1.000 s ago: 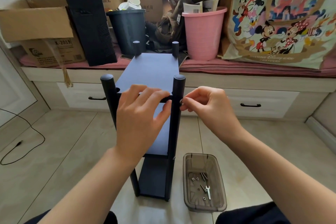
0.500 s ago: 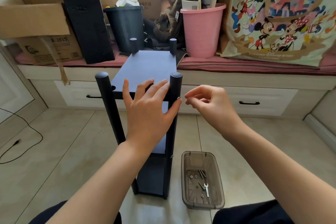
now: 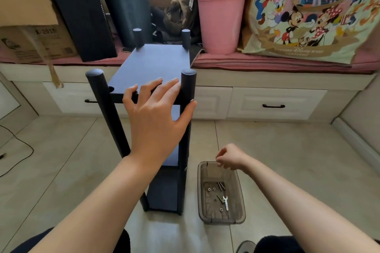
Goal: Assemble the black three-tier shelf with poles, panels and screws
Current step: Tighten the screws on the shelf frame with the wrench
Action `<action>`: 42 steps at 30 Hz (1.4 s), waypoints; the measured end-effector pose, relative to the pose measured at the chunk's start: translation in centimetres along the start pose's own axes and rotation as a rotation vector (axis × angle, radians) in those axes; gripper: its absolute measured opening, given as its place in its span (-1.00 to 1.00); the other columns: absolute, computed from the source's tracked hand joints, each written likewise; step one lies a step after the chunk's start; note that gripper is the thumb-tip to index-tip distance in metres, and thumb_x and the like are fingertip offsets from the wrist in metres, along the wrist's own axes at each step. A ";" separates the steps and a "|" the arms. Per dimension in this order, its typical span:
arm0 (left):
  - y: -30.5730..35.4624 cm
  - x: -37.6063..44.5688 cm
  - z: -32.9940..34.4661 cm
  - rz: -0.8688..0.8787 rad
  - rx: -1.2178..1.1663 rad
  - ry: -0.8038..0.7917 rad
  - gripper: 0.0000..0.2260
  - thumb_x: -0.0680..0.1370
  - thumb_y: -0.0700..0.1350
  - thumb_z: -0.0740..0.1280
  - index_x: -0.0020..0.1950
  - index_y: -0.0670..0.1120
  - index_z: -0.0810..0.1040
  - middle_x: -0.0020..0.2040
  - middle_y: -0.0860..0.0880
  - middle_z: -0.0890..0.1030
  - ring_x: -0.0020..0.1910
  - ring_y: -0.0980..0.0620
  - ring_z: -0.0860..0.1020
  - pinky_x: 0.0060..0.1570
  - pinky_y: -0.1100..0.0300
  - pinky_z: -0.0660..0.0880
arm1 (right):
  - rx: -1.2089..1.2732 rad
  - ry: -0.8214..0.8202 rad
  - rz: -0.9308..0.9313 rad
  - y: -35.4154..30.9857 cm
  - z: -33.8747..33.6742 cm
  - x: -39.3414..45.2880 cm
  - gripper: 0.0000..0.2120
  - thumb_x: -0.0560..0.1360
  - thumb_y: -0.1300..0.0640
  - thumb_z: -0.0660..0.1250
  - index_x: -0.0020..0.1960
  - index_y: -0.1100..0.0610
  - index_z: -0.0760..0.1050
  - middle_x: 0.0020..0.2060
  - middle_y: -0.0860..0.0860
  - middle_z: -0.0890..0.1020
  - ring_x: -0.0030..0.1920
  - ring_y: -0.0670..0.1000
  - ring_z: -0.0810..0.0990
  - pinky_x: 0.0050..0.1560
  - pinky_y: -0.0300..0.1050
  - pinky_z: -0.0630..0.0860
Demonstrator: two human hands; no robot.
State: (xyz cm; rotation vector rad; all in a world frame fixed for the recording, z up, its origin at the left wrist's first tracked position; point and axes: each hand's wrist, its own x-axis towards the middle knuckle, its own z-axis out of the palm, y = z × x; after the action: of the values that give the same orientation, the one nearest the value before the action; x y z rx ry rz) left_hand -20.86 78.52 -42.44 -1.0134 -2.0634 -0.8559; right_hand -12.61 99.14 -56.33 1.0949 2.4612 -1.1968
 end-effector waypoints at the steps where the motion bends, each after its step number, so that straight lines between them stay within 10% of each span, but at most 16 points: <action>1: -0.1 -0.1 0.1 0.008 0.003 0.012 -0.60 0.57 0.17 0.31 0.25 -0.07 0.65 0.22 0.00 0.66 0.33 -0.07 0.51 0.38 -0.16 0.17 | -0.029 -0.023 0.030 1.1 1.2 0.9 -0.85 0.57 0.26 0.27 0.08 0.25 0.58 -0.22 0.05 0.64 -0.29 -0.04 0.54 -0.37 -0.26 0.42; 10: -0.5 -0.3 1.0 0.058 0.034 0.100 -0.65 0.60 0.12 0.33 0.20 -0.10 0.66 0.17 0.00 0.67 0.28 -0.08 0.54 0.37 -0.20 0.22 | -0.098 -0.059 0.230 9.6 10.7 6.6 -0.83 0.53 0.30 0.21 -0.11 0.20 0.58 -0.10 0.17 0.66 -0.13 0.13 0.64 -0.24 -0.17 0.48; 28: -0.7 -0.4 2.4 0.142 0.108 0.193 -0.63 0.64 0.11 0.24 0.11 -0.17 0.65 0.08 -0.03 0.65 0.15 -0.14 0.57 0.24 -0.32 0.30 | -0.006 -0.055 0.330 14.1 17.6 15.6 -0.66 0.64 0.18 0.05 0.25 0.30 0.48 0.26 0.26 0.53 0.25 0.23 0.49 0.31 0.09 0.38; 32: -0.5 -0.4 2.5 0.134 0.105 0.187 -0.63 0.65 0.10 0.24 0.08 -0.18 0.65 0.08 -0.02 0.64 0.14 -0.12 0.55 0.19 -0.35 0.31 | 0.090 -0.018 0.335 13.8 18.1 15.5 -0.66 0.65 0.21 0.03 0.27 0.31 0.48 0.22 0.25 0.55 0.23 0.21 0.52 0.00 -0.14 0.36; 42: -0.4 -0.4 2.3 0.132 0.121 0.168 -0.63 0.65 0.11 0.23 0.10 -0.16 0.65 0.08 -0.01 0.63 0.13 -0.11 0.55 0.18 -0.32 0.34 | -0.063 0.039 0.231 14.4 18.6 15.2 -0.66 0.65 0.21 -0.04 0.21 0.28 0.46 0.17 0.26 0.54 -0.08 0.13 0.41 -0.01 -0.03 0.28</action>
State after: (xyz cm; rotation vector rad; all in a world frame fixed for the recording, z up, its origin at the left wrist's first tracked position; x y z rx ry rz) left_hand -21.69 79.99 -44.16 -0.9659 -1.8619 -0.7152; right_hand -15.92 99.26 -84.14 1.3518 2.3049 -1.0324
